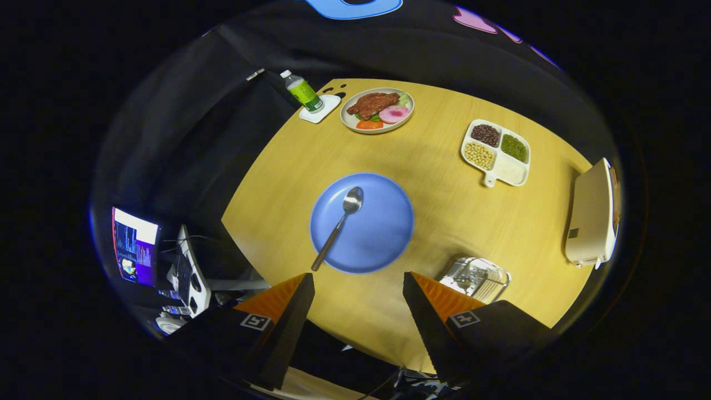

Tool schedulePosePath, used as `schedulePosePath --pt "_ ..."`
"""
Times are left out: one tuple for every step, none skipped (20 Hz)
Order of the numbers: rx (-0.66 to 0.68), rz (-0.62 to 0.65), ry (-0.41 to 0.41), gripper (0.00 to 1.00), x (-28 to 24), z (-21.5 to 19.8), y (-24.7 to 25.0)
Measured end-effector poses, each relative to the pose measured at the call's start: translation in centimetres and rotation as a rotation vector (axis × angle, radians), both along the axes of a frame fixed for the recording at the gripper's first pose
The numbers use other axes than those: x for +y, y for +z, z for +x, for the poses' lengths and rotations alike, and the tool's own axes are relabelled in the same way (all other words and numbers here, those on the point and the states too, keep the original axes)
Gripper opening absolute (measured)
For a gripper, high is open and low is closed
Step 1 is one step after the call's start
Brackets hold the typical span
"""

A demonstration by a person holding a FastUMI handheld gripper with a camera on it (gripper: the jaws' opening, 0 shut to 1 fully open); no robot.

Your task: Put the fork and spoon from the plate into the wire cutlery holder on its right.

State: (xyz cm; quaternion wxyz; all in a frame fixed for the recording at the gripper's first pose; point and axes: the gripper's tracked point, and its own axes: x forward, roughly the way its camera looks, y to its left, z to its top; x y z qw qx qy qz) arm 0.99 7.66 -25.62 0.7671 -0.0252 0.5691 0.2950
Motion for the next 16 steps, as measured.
schedulePosePath --pt "-0.001 0.002 -0.007 1.0 0.9 0.2 -1.0" --pt "-0.006 -0.002 -0.015 1.0 1.9 0.5 -2.0" --pt "-0.012 -0.007 -0.026 1.0 2.8 0.7 -3.1" --pt "-0.015 -0.005 -0.038 1.0 3.8 1.0 -4.3" --pt "-0.012 -0.009 -0.057 1.0 4.9 1.3 -5.5" --pt "-0.008 -0.02 -0.079 1.0 5.5 1.6 -6.8" --pt "0.001 -0.025 -0.104 1.0 6.2 1.8 -8.2" --pt "0.018 -0.036 -0.126 1.0 6.7 1.9 -9.6" --pt "0.037 -0.049 -0.147 1.0 6.8 1.8 -10.8" --pt "0.05 -0.061 -0.166 1.0 7.1 1.7 -12.0" --pt "0.054 -0.081 -0.179 1.0 6.9 1.8 -13.0" --pt "0.056 -0.1 -0.186 1.0 6.9 1.8 -13.8" --pt "0.05 -0.123 -0.193 0.99 6.8 1.9 -14.7" --pt "0.051 -0.14 -0.204 0.99 6.8 1.8 -15.2" --pt "0.065 -0.139 -0.21 0.97 7.3 1.6 -15.8" --pt "0.072 -0.151 -0.219 0.96 7.4 1.4 -16.1"
